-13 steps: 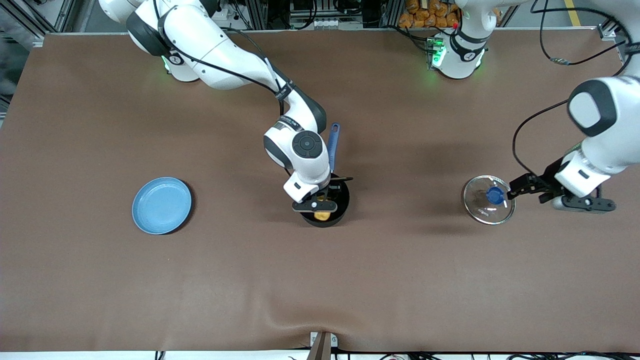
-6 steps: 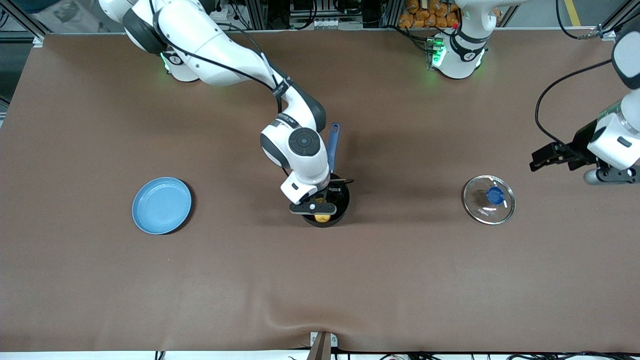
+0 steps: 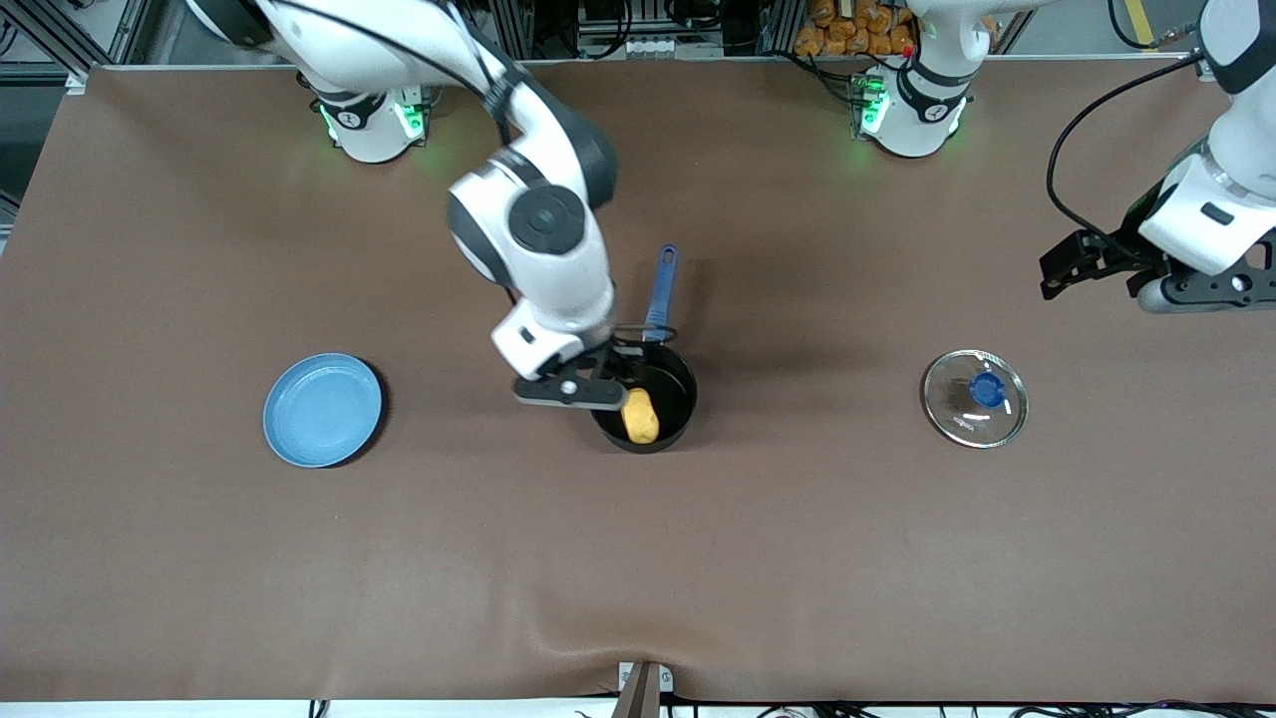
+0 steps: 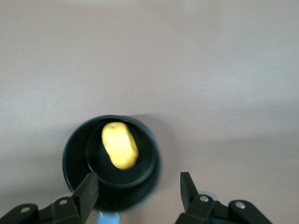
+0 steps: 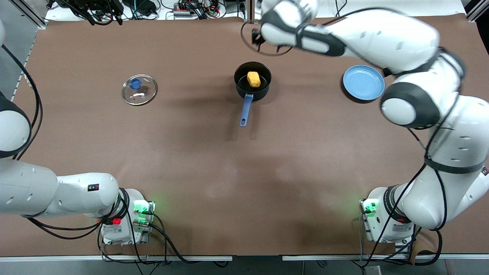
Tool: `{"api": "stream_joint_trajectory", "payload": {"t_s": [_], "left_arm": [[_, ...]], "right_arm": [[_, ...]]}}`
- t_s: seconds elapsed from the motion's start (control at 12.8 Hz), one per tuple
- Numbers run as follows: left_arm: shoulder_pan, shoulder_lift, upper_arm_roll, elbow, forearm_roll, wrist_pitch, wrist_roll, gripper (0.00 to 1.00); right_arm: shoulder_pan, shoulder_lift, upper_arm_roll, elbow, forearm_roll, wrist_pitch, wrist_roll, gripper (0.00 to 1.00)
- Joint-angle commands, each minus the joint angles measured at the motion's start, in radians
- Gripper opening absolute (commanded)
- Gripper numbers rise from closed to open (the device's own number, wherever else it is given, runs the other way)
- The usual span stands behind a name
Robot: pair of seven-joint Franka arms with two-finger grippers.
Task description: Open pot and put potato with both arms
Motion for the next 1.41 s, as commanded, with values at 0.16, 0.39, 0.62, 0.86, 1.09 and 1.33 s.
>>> {"api": "stream_joint_trajectory", "payload": {"t_s": [0.16, 0.39, 0.62, 0.86, 1.09, 1.33], "left_arm": [[0.011, -0.004, -0.002, 0.088, 0.011, -0.131, 0.000, 1.00], [0.011, -0.003, -0.004, 0.091, 0.009, -0.133, 0.001, 1.00], [0.010, 0.000, -0.004, 0.091, 0.008, -0.141, 0.001, 1.00], [0.013, 0.005, -0.004, 0.091, -0.005, -0.141, 0.001, 1.00], [0.011, 0.006, -0.004, 0.091, -0.006, -0.141, 0.001, 1.00], [0.011, 0.008, -0.004, 0.091, -0.006, -0.141, 0.003, 1.00]], "right_arm": [[-0.193, -0.284, 0.038, -0.084, 0.103, -0.248, -0.193, 1.00], [-0.324, -0.401, 0.038, -0.087, 0.111, -0.397, -0.311, 1.00], [-0.416, -0.485, 0.037, -0.087, 0.114, -0.482, -0.428, 1.00], [-0.499, -0.501, 0.015, -0.086, 0.113, -0.522, -0.590, 1.00], [-0.537, -0.498, -0.087, -0.089, 0.118, -0.546, -0.779, 1.00], [-0.508, -0.498, -0.195, -0.152, 0.208, -0.537, -0.776, 1.00]]}}
